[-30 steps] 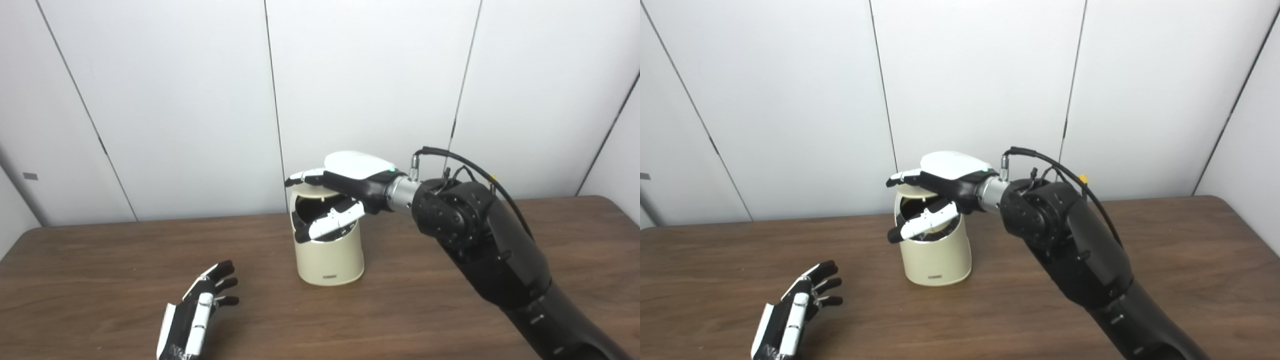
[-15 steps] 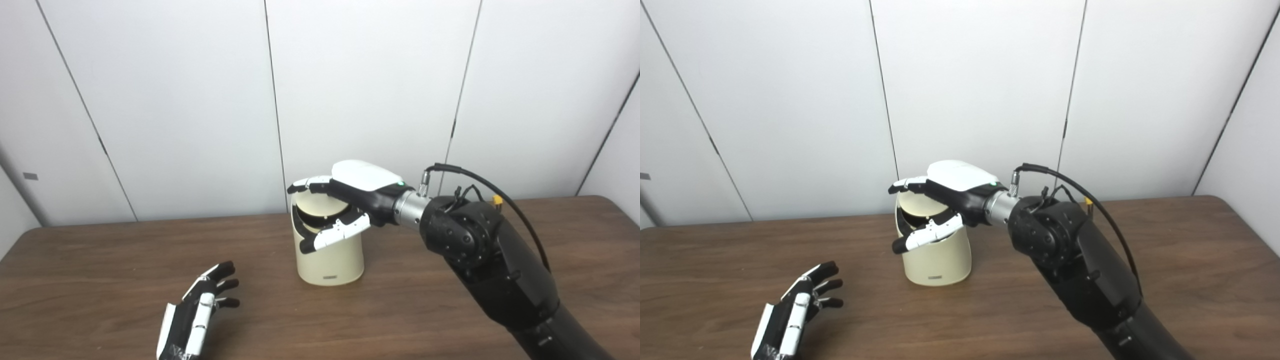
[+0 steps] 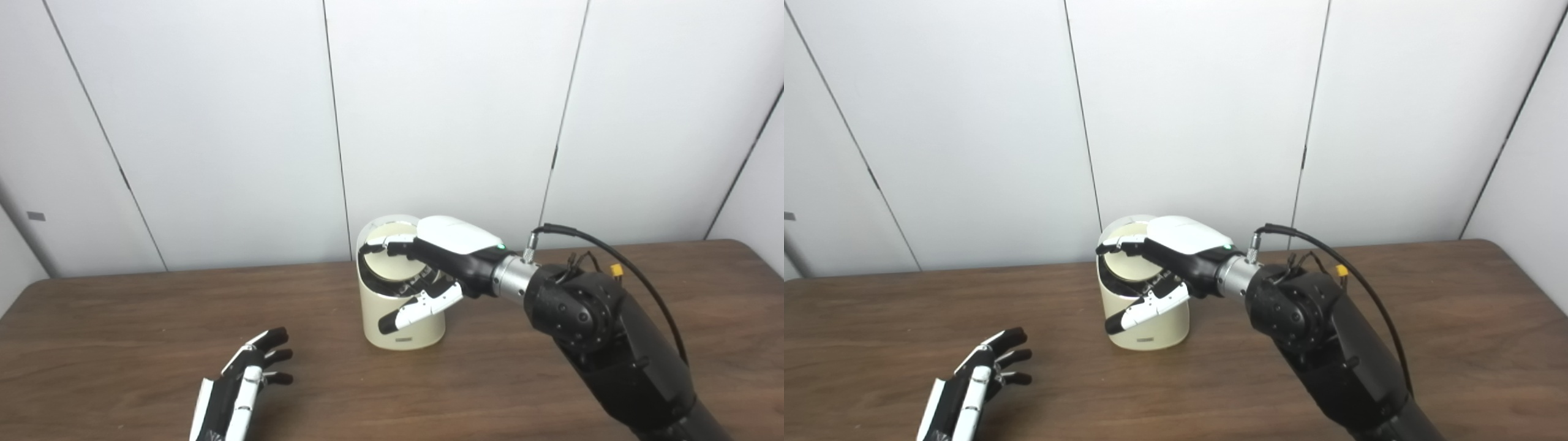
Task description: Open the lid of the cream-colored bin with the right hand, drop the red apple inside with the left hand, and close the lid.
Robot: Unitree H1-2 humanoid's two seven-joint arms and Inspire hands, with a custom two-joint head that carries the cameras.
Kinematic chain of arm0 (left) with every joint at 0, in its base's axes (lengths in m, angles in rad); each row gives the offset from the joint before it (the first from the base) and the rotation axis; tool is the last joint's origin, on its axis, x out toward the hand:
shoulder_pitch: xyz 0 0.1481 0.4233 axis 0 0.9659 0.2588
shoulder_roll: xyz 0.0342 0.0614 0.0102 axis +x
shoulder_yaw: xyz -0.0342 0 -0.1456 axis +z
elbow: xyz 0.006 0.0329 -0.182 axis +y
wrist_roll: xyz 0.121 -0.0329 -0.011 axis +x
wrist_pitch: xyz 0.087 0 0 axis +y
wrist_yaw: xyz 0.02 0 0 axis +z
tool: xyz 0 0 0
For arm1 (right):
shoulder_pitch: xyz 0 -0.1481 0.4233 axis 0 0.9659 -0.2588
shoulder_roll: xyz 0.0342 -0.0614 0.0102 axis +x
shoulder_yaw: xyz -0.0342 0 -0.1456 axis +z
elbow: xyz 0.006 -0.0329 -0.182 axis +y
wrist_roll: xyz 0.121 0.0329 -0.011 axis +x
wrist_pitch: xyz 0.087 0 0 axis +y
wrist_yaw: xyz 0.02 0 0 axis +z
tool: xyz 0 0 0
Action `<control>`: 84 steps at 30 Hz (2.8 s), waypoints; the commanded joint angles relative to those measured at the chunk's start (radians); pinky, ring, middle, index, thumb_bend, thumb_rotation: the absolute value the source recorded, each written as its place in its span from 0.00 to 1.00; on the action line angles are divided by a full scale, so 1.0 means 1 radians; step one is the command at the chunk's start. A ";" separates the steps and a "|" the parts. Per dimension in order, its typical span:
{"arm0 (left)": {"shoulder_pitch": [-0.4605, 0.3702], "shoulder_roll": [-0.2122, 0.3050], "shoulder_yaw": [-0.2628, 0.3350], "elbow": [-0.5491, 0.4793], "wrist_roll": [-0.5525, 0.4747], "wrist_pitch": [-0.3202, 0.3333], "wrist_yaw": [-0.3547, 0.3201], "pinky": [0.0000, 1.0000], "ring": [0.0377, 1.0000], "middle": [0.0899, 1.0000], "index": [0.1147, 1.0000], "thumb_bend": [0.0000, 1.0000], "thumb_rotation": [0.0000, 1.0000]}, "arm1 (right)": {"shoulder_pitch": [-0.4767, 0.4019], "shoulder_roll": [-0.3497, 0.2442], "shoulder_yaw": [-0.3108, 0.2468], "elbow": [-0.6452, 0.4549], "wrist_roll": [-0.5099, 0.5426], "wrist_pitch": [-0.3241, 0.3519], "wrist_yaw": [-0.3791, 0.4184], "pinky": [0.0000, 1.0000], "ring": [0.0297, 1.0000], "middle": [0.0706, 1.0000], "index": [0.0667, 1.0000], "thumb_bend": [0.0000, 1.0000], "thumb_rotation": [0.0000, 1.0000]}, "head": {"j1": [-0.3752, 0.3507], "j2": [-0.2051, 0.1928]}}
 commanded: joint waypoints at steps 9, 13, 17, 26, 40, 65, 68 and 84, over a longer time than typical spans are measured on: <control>0.012 -0.003 -0.007 -0.020 0.023 0.009 0.004 0.60 0.73 0.80 0.76 0.51 0.89 | 0.009 -0.034 0.022 -0.021 -0.097 -0.059 -0.063 0.82 0.89 0.86 0.84 0.70 0.70 | 0.003 0.008; 0.013 -0.006 -0.005 -0.026 0.012 0.019 0.002 0.61 0.74 0.81 0.77 0.52 0.88 | 0.018 -0.032 0.027 -0.016 -0.129 -0.072 -0.073 0.83 0.90 0.87 0.83 0.69 0.69 | 0.002 0.012; 0.015 -0.010 -0.006 -0.040 0.020 0.030 0.008 0.60 0.73 0.80 0.76 0.51 0.89 | 0.024 -0.030 0.026 -0.016 -0.137 -0.079 -0.075 0.84 0.90 0.87 0.83 0.69 0.69 | 0.002 0.015; 0.015 -0.014 -0.005 -0.040 0.014 0.028 0.007 0.59 0.73 0.80 0.76 0.50 0.89 | 0.040 -0.035 0.044 -0.032 -0.191 -0.121 -0.070 0.81 0.89 0.85 0.81 0.70 0.70 | 0.001 0.022; 0.016 -0.018 -0.012 -0.053 0.016 0.044 0.006 0.60 0.74 0.81 0.77 0.50 0.90 | 0.081 -0.034 0.064 -0.057 -0.201 -0.145 -0.032 0.82 0.88 0.85 0.81 0.73 0.69 | 0.004 0.031; 0.015 -0.020 -0.007 -0.066 0.035 0.061 0.011 0.58 0.72 0.79 0.76 0.51 0.90 | 0.100 -0.023 0.066 -0.014 -0.223 -0.169 -0.069 0.82 0.89 0.86 0.81 0.73 0.74 | 0.006 0.033; 0.013 -0.018 -0.006 -0.058 0.030 0.053 0.008 0.58 0.72 0.80 0.77 0.52 0.89 | 0.108 -0.015 0.048 -0.021 -0.233 -0.179 -0.123 0.84 0.90 0.88 0.83 0.72 0.73 | 0.004 0.030; 0.007 -0.020 -0.007 -0.045 0.019 0.048 0.003 0.58 0.71 0.79 0.76 0.50 0.88 | 0.115 0.021 -0.016 -0.067 -0.306 -0.178 -0.226 0.94 0.99 0.96 0.94 0.69 0.74 | 0.002 0.018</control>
